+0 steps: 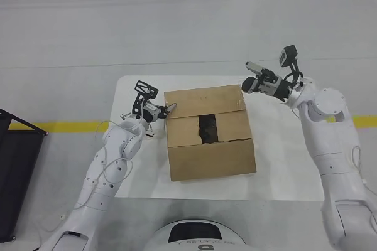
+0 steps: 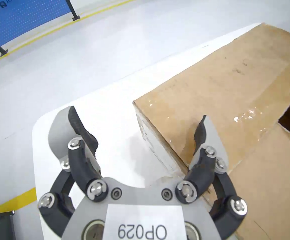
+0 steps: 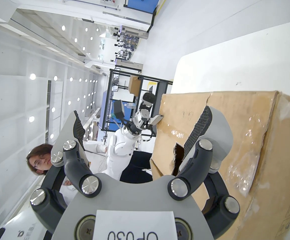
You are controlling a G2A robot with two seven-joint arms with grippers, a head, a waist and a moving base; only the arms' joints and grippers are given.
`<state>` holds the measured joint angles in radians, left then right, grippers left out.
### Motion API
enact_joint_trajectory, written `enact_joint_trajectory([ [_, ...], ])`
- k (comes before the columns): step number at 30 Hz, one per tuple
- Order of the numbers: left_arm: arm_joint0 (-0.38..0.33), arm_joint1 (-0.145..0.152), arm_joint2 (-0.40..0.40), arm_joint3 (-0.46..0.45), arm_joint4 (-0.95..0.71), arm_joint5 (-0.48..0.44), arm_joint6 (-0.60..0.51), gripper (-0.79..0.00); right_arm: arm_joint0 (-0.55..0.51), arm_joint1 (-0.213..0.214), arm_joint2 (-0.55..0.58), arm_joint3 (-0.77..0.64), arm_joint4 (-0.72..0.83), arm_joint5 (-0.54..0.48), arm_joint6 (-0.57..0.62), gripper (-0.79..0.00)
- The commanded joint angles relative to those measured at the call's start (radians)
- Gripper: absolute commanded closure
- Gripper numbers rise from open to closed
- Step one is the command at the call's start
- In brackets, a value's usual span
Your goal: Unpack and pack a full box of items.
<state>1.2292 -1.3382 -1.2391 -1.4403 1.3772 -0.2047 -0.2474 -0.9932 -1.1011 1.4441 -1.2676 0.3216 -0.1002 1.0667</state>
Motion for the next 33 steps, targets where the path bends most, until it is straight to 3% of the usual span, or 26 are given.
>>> enact_joint_trajectory([
  [1,0.000,0.000,0.000,0.000,0.000,0.000,0.000,-0.785,-0.055,0.020,0.081,-0.038,0.013,0.019,0.095,-0.785],
  [5,0.000,0.000,0.000,0.000,0.000,0.000,0.000,-0.785,-0.160,0.058,0.217,-0.092,0.000,0.081,0.256,-0.785],
  [9,0.000,0.000,0.000,0.000,0.000,0.000,0.000,-0.785,-0.221,0.091,0.242,-0.113,-0.120,0.090,0.469,-0.785],
  [12,0.000,0.000,0.000,0.000,0.000,0.000,0.000,-0.785,-0.279,0.112,0.205,-0.141,-0.091,0.036,0.469,-0.785],
  [14,0.000,0.000,0.000,0.000,0.000,0.000,0.000,-0.785,-0.289,0.129,0.205,-0.126,-0.124,0.055,0.469,-0.785],
  [17,0.000,0.000,0.000,0.000,0.000,0.000,0.000,-0.785,-0.276,0.137,0.166,-0.128,-0.197,0.082,0.469,-0.785],
  [28,0.000,0.000,0.000,0.000,0.000,0.000,0.000,-0.785,-0.218,0.159,-0.026,-0.157,-0.200,0.095,0.469,-0.785],
  [31,0.000,0.000,0.000,0.000,0.000,0.000,0.000,-0.785,-0.204,0.164,-0.073,-0.151,-0.143,0.079,0.469,-0.785],
  [33,0.000,0.000,0.000,0.000,0.000,0.000,0.000,-0.785,-0.196,0.170,-0.116,-0.153,-0.026,0.073,0.469,-0.785],
])
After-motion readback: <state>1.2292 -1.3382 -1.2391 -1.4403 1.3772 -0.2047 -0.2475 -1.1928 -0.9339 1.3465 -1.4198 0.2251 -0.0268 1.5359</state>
